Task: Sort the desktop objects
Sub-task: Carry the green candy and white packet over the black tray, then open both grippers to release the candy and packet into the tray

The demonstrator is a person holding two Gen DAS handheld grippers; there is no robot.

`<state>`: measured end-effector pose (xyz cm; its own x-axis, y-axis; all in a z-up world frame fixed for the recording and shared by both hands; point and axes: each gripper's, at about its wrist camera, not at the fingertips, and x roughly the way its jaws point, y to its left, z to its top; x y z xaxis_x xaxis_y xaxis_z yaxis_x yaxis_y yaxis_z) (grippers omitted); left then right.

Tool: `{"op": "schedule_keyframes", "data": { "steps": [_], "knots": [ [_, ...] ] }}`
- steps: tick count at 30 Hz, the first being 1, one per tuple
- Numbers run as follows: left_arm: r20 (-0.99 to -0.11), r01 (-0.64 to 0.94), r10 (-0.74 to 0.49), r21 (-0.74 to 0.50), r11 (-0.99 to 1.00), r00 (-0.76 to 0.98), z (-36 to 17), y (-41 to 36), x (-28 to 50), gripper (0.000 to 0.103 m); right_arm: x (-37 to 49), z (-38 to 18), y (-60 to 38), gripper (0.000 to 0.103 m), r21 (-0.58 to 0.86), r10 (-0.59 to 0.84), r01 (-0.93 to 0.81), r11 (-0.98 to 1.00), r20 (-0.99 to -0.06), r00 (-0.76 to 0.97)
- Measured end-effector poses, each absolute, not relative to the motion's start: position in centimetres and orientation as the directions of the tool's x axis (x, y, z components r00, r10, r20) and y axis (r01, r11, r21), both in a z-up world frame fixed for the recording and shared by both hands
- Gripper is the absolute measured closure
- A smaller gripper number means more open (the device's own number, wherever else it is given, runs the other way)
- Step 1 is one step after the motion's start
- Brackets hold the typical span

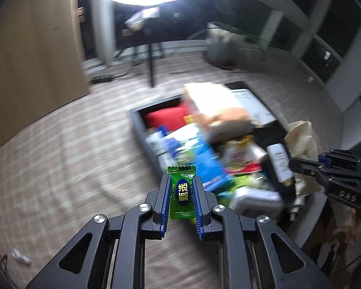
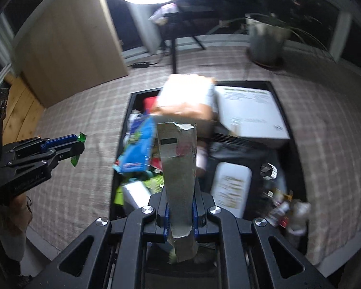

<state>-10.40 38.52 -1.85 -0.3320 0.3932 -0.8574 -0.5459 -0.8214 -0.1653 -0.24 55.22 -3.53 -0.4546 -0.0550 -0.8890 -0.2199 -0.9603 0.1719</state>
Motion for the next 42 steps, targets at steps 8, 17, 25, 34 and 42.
{"op": "schedule_keyframes", "data": {
  "steps": [8,17,25,34,42],
  "knots": [
    [-0.853,-0.632,0.426,-0.155,-0.759,-0.302,-1.5,45.9,-9.5,0.084,2.1,-3.7,59.6,0.091,0.165,-0.002,-0.32,-0.933,-0.89,-0.455],
    [-0.866,-0.668,0.422,-0.149,-0.729,-0.267,-2.7,50.7,-9.3,0.084,3.1,-5.3,62.9,0.091,0.174,0.007,-0.384,-0.907,-0.904,-0.428],
    [-0.872,-0.674,0.427,-0.168,-0.719,-0.238,-3.2,51.9,-9.5,0.08,2.9,-6.1,63.8,0.085,0.168,0.015,-0.405,-0.899,-0.911,-0.411],
    [-0.871,-0.655,0.437,-0.196,-0.73,-0.226,-3.1,50.8,-10.0,0.053,2.8,-5.8,63.6,0.049,0.136,0.047,-0.428,-0.894,-0.919,-0.392],
    [-0.866,-0.633,0.444,-0.214,-0.744,-0.229,-2.6,48.9,-10.6,0.052,2.5,-5.2,63.3,0.042,0.153,0.03,-0.422,-0.894,-0.917,-0.397]
  ]
}}
